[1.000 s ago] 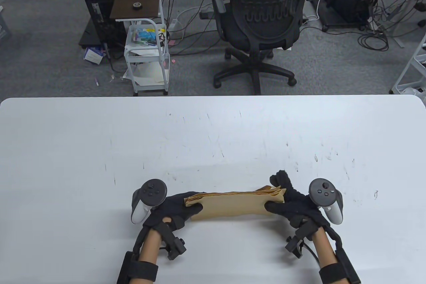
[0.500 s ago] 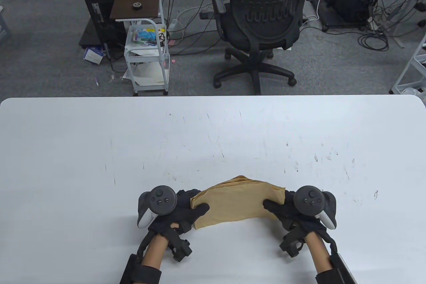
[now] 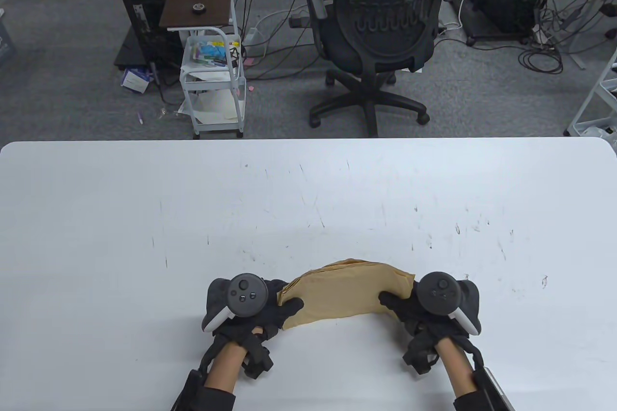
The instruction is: Push scattered envelopes inward from both sides into a neat stack
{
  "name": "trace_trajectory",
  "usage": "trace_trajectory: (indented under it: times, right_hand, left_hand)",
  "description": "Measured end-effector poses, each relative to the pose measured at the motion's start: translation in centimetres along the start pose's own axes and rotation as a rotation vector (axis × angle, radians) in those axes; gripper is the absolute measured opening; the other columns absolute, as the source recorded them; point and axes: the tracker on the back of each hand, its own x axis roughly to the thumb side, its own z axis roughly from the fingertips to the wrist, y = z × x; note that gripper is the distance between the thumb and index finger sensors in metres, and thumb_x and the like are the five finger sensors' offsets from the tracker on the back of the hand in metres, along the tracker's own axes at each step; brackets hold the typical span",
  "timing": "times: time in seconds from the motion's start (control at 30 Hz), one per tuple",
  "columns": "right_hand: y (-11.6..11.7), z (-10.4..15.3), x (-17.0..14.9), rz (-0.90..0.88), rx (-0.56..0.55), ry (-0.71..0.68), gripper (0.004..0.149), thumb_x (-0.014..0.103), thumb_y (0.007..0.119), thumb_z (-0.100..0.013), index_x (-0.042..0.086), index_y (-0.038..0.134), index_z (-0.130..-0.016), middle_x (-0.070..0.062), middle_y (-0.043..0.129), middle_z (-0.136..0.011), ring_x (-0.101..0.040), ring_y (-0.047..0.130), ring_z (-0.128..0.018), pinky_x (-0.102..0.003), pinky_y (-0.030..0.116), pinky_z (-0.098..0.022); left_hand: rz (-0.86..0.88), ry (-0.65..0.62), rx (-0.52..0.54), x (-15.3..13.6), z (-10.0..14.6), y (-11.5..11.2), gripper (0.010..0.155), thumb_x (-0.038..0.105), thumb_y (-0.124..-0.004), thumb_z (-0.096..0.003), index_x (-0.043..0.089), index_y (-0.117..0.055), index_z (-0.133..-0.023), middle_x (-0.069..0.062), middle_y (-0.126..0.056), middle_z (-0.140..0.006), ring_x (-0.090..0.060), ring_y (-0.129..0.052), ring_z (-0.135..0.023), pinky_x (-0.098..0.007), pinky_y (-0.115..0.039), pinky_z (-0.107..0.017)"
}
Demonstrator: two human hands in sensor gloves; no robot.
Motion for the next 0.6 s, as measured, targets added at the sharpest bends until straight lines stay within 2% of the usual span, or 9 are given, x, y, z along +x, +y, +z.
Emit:
trace_trajectory:
  times: [0.07,0.1,0.2,0.3,0.4,0.47,0.53,0.57,0.6]
  right_hand:
    - [-1.1,-0.2,0.5,-0.008,-0.029,-0.009,0.043,0.033,0.079,-0.047,0.012,0.083,-0.084,-0.009,0.102,-0.073,-0.042,0.093,-0.072,-0.074,0.056,-0.061]
    - [-1.8,-0.5,0.5,-0.029,-0.051,-0.013,0.049,0.034,0.080,-0.046,0.008,0.079,-0.088,-0.007,0.103,-0.069,-0.039,0.096,-0.068,-0.072,0.059,-0.061]
    - [-2.5,-1.3,0.1,-0.207,-0.073,0.037,0.058,0.034,0.080,-0.046,0.000,0.073,-0.093,-0.004,0.102,-0.064,-0.035,0.099,-0.061,-0.069,0.064,-0.060]
    - [-2.3,-3.1,-0.5,-0.314,-0.044,0.119,0.058,0.032,0.081,-0.047,-0.003,0.073,-0.092,-0.004,0.103,-0.057,-0.033,0.100,-0.055,-0.067,0.066,-0.059]
    - [-0.9,-5.1,-0.9,-0.119,0.001,0.192,0.063,0.035,0.081,-0.046,-0.007,0.069,-0.093,-0.001,0.102,-0.055,-0.029,0.101,-0.051,-0.062,0.071,-0.058]
    - [0.3,-6.2,-0.9,-0.036,0.038,0.240,0.069,0.035,0.081,-0.046,-0.011,0.065,-0.094,0.000,0.102,-0.053,-0.027,0.102,-0.046,-0.060,0.073,-0.056]
    - [1.3,-6.8,-0.9,0.014,0.092,0.278,0.074,0.035,0.082,-0.046,-0.015,0.061,-0.096,0.000,0.102,-0.052,-0.027,0.102,-0.045,-0.060,0.074,-0.056]
    - [2.4,-7.4,-1.0,0.088,0.170,0.316,0.076,0.035,0.081,-0.046,-0.017,0.057,-0.097,0.000,0.101,-0.053,-0.027,0.102,-0.045,-0.060,0.073,-0.056]
    - [2.7,-7.6,-1.0,0.115,0.193,0.327,0.076,0.035,0.081,-0.046,-0.017,0.057,-0.097,0.000,0.101,-0.053,-0.027,0.101,-0.046,-0.060,0.074,-0.056]
  left_hand:
    - [0.034,0.016,0.070,0.5,-0.3,1.1,0.048,0.047,-0.076,-0.0470,0.026,-0.084,-0.089,-0.005,-0.097,-0.079,-0.036,-0.094,-0.075,-0.060,-0.067,-0.068]
    - [0.050,0.047,0.141,0.6,-0.7,1.9,0.047,0.049,-0.078,-0.0455,0.028,-0.087,-0.087,-0.002,-0.102,-0.070,-0.032,-0.100,-0.065,-0.056,-0.075,-0.063]
    - [0.096,0.170,0.221,0.3,-2.1,3.5,0.051,0.054,-0.082,-0.0413,0.027,-0.090,-0.084,0.006,-0.107,-0.051,-0.022,-0.107,-0.044,-0.046,-0.085,-0.051]
    - [0.084,0.308,0.117,-0.4,-4.0,4.2,0.060,0.056,-0.082,-0.0411,0.023,-0.084,-0.092,0.009,-0.107,-0.047,-0.018,-0.108,-0.040,-0.042,-0.087,-0.048]
    - [0.035,0.417,0.058,-1.5,-6.0,3.6,0.074,0.057,-0.082,-0.0410,0.015,-0.071,-0.102,0.010,-0.107,-0.046,-0.016,-0.108,-0.037,-0.041,-0.088,-0.047]
    - [-0.049,0.478,0.048,-2.1,-6.8,2.8,0.079,0.056,-0.082,-0.0406,0.011,-0.067,-0.103,0.010,-0.107,-0.044,-0.016,-0.108,-0.033,-0.041,-0.089,-0.045]
    - [-0.127,0.519,-0.010,-2.6,-7.4,2.0,0.081,0.057,-0.082,-0.0410,0.009,-0.064,-0.104,0.011,-0.106,-0.043,-0.015,-0.107,-0.033,-0.040,-0.089,-0.045]
    - [-0.174,0.564,-0.079,-2.9,-7.9,1.2,0.083,0.057,-0.081,-0.0415,0.007,-0.062,-0.105,0.011,-0.106,-0.044,-0.015,-0.107,-0.033,-0.040,-0.089,-0.045]
    - [-0.187,0.578,-0.106,-3.1,-8.0,0.9,0.084,0.057,-0.081,-0.0418,0.006,-0.060,-0.105,0.011,-0.105,-0.044,-0.014,-0.106,-0.034,-0.040,-0.089,-0.046]
